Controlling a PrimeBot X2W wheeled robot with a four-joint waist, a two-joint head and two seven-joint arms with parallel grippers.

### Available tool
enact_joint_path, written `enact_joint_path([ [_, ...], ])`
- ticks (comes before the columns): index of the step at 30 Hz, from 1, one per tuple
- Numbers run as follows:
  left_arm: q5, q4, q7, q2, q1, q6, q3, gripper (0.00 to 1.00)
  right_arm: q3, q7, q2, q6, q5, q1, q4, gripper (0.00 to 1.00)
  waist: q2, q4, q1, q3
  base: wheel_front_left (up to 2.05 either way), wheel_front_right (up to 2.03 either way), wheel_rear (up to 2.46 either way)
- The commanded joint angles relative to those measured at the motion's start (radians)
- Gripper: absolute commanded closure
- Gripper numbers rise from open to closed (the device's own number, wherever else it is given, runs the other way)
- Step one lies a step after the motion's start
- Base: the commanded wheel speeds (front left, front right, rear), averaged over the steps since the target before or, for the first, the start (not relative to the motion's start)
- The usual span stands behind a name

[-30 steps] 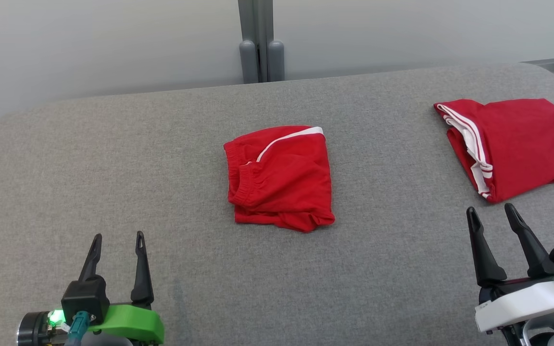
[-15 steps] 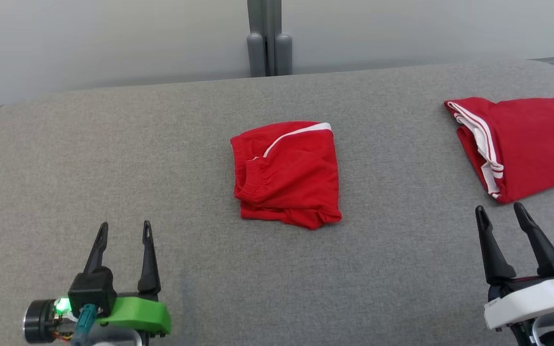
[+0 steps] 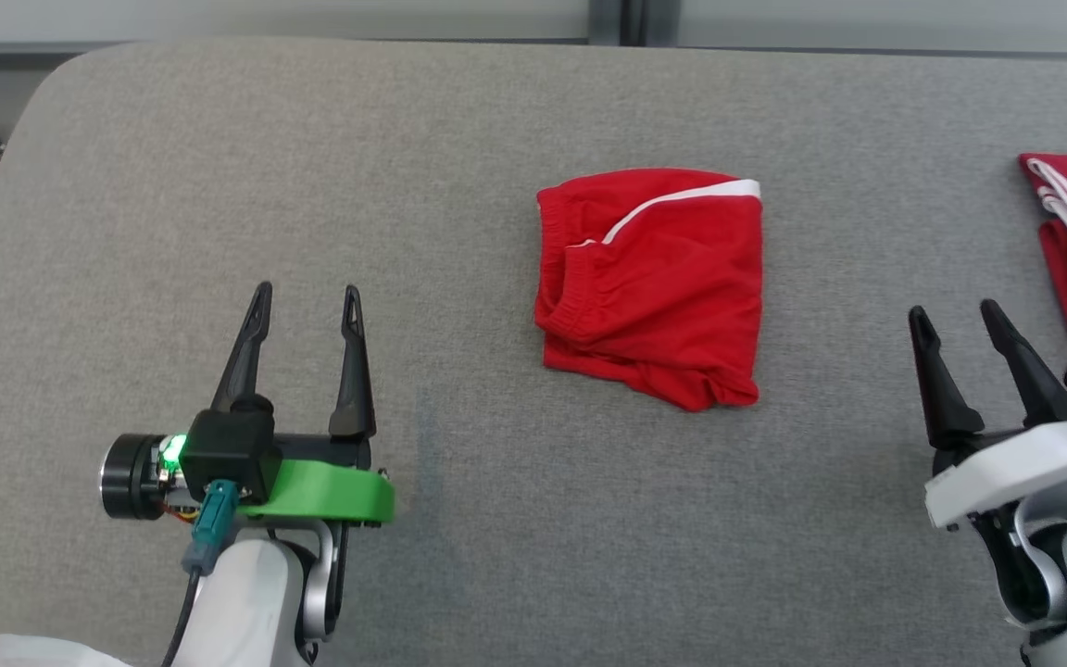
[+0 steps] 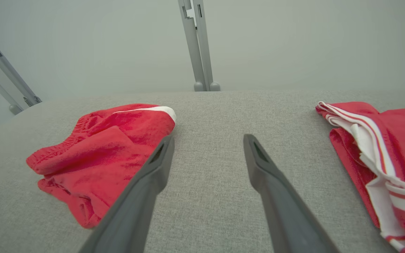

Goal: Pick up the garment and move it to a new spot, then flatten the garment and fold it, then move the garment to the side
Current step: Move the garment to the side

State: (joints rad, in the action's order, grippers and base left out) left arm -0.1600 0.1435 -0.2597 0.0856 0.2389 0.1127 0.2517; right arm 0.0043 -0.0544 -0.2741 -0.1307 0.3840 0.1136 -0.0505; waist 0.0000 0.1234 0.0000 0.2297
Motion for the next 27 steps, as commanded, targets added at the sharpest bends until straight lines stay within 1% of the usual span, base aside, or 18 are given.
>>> enact_joint_path([
  [1, 0.013, -0.011, -0.005, -0.005, 0.033, -0.003, -0.002, 0.0, 0.018, 0.0, -0.005, 0.0, 0.015, 0.046, -0.029, 0.0, 0.0, 0.088, 0.0, 0.092, 0.0, 0.0, 0.0],
  [9, 0.025, -0.036, -0.005, -0.024, 0.077, -0.007, 0.007, 0.0, 0.173, 0.004, 0.008, 0.0, 0.072, 0.247, -0.243, 0.0, 0.0, 0.119, 0.0, 0.151, 0.0, 0.0, 0.0],
  [14, 0.025, -0.038, -0.005, -0.028, 0.079, -0.006, 0.009, 0.0, 0.247, 0.023, 0.015, 0.0, 0.126, 0.297, -0.342, 0.0, 0.0, 0.119, 0.0, 0.154, 0.0, 0.0, 0.0],
  [15, 0.026, -0.038, -0.005, -0.028, 0.077, -0.006, 0.007, 0.0, 0.263, 0.028, 0.01, 0.0, 0.134, 0.303, -0.358, 0.56, 0.0, 0.117, 0.0, 0.153, 0.0, 0.0, 0.0],
  [16, 0.027, -0.038, -0.005, -0.029, 0.074, -0.007, 0.005, 0.0, 0.269, 0.027, 0.011, 0.0, 0.147, 0.302, -0.367, 1.0, 0.0, 0.115, 0.0, 0.151, 0.0, 0.0, 0.0],
  [22, 0.04, -0.032, -0.005, -0.027, 0.071, -0.018, -0.008, 0.0, 0.312, -0.013, -0.017, 0.0, 0.177, 0.314, -0.359, 1.0, 0.0, 0.073, 0.0, 0.144, 0.0, 0.0, 0.0],
  [27, 0.056, -0.035, -0.005, -0.02, 0.08, -0.027, -0.018, 0.0, 0.327, -0.044, -0.057, 0.001, 0.179, 0.31, -0.329, 1.0, 0.0, -0.008, 0.0, 0.158, 0.0, 0.0, 0.0],
])
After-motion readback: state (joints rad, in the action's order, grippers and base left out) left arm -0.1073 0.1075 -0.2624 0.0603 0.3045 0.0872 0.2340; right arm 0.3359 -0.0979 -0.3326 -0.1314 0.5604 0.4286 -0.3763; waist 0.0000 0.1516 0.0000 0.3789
